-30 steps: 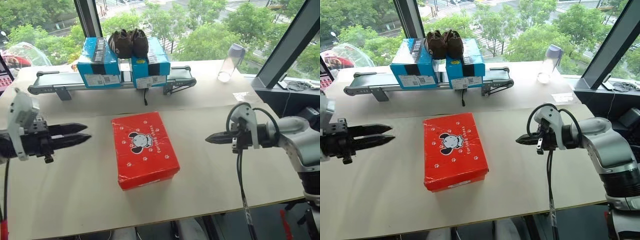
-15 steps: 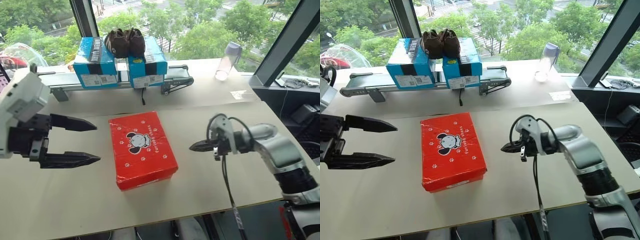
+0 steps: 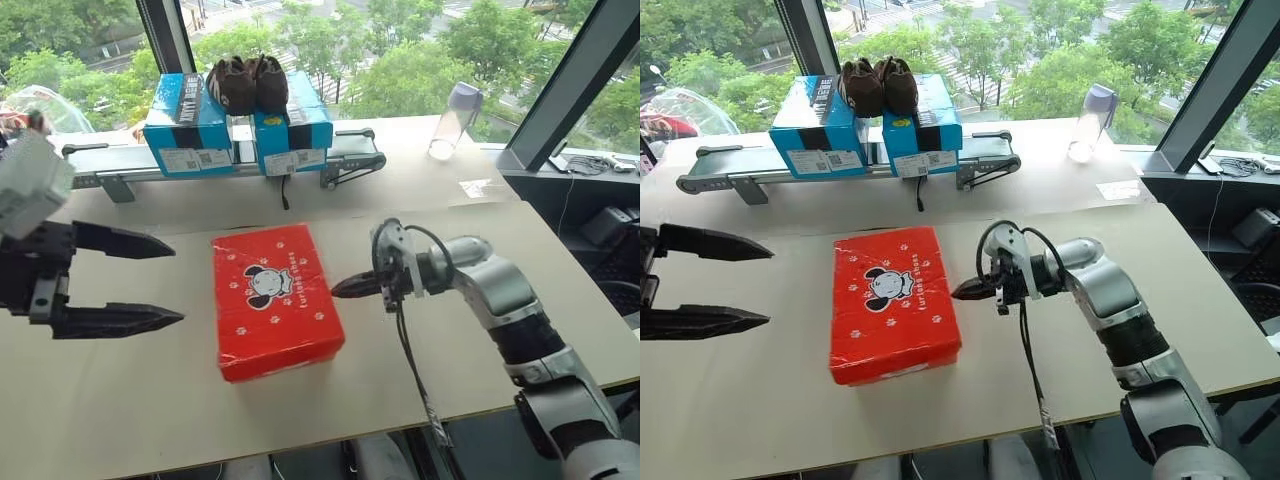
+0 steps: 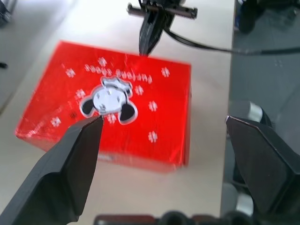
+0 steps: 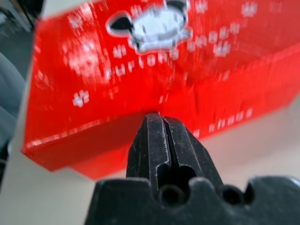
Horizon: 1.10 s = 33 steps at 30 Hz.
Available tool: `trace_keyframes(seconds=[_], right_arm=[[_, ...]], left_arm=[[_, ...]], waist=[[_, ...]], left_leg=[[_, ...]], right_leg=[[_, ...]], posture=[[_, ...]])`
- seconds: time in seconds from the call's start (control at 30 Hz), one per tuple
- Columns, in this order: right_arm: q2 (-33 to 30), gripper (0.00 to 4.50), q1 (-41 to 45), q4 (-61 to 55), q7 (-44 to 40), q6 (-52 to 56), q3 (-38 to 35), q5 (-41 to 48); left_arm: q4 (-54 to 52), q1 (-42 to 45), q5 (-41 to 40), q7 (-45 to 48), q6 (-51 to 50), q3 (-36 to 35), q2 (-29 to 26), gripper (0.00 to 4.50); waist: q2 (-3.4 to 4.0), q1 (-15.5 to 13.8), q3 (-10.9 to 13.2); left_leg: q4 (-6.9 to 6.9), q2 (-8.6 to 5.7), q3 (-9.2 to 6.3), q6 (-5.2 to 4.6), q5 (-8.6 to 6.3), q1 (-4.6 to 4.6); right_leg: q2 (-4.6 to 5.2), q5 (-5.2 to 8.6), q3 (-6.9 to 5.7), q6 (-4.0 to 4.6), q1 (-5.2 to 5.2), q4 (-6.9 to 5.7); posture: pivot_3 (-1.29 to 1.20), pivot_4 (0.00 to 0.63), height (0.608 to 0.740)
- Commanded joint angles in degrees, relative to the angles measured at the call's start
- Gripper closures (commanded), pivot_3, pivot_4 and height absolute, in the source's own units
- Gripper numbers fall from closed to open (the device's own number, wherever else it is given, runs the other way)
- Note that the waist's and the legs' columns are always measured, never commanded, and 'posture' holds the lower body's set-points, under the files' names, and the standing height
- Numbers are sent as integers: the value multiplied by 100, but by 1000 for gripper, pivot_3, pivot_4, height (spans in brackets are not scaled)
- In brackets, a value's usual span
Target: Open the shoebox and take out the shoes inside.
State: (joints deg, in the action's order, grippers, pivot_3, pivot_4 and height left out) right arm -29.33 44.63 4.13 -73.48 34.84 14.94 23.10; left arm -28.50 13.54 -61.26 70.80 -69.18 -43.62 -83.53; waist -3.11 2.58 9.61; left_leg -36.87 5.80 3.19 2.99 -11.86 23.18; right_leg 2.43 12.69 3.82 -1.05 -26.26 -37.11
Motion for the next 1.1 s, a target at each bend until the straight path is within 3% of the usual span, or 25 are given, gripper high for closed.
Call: trace_keyframes(seconds=[0.03, 0.23, 0.4, 0.53, 0.77, 1.1], right_arm=[[125, 4500, 351, 10, -84, 121, -328, 340], [388, 4500, 947, 445, -9, 243, -485, 460], [-286, 4500, 916, 1877, 235, -1888, 662, -1654], [-98, 4500, 861, 2600, 180, -2764, 1060, -2246], [576, 4500, 648, 2570, -63, -2934, 1030, -2152], [993, 4500, 912, 1603, -155, -1635, 282, -1306]], left_arm=[[-99, 68, -38, -109, -157, -295, 5, 44], [-314, -121, 74, -153, -420, -622, 136, 44], [-502, -251, 8, -197, -713, -920, 250, 44], [-526, -387, 107, -155, -650, -913, 241, 44], [-472, -432, 159, -162, -499, -829, 219, 44], [-432, -393, 195, -249, -553, -931, 210, 44]], waist=[[1, -10, 0], [2, 0, 1], [1, -48, 1], [1, 25, 2], [0, 208, 2], [2, 145, 3]], left_leg=[[0, 0, 0, 0, 0, 0], [0, 0, 1, 0, 0, 1], [0, -1, 0, 0, 0, 2], [0, -4, -1, 3, 2, 8], [1, -4, -10, 2, 1, 2], [1, -3, -10, 3, 2, 2]], right_leg=[[0, -2, 0, 4, 0, 0], [0, -7, 0, 10, -1, 0], [0, -8, 0, 14, 3, 2], [0, -5, 6, 16, -1, 1], [-7, -16, 9, 35, 3, -4], [-7, -16, 8, 34, 2, -7]], posture=[[0, 150, 740], [0, 150, 740], [0, 150, 740], [0, 150, 740], [0, 150, 740], [0, 150, 740]])
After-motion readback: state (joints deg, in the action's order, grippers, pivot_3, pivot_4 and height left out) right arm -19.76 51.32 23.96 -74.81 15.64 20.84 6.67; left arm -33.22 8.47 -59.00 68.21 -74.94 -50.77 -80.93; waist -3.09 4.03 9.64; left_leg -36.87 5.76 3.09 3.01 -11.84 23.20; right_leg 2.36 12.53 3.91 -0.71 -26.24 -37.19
